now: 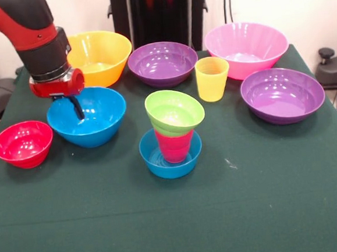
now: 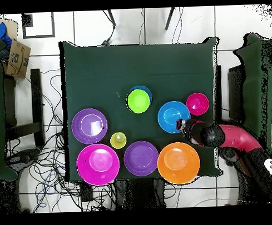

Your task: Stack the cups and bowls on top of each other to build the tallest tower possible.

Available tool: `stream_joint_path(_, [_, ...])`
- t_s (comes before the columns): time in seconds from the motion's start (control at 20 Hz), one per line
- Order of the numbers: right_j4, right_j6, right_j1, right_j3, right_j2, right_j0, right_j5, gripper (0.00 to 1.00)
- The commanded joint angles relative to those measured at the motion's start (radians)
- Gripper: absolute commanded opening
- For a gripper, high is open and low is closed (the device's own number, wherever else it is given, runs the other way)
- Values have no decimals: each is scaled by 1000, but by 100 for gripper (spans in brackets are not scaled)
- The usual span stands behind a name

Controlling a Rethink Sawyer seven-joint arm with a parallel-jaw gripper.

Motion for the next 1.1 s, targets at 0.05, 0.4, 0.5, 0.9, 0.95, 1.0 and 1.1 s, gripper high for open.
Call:
stream_joint_path(0.05, [-66,-203,18,36,33,10,-48,0])
stream_joint_path(0.4, [-51,-192,-62,44,25,51,6,0])
stream_joint_path(0.5, [-48,-188,-83,42,21,67,25,0])
stream_joint_path(0.9, [87,-174,-266,69,47,126,200,0])
stream_joint_path(0.95, [126,-181,-287,70,66,126,235,0])
stream_joint_path(1.0, [141,-197,-296,62,75,132,263,0])
stream_joint_path(1.1, [166,-255,-308,30,104,142,322,0])
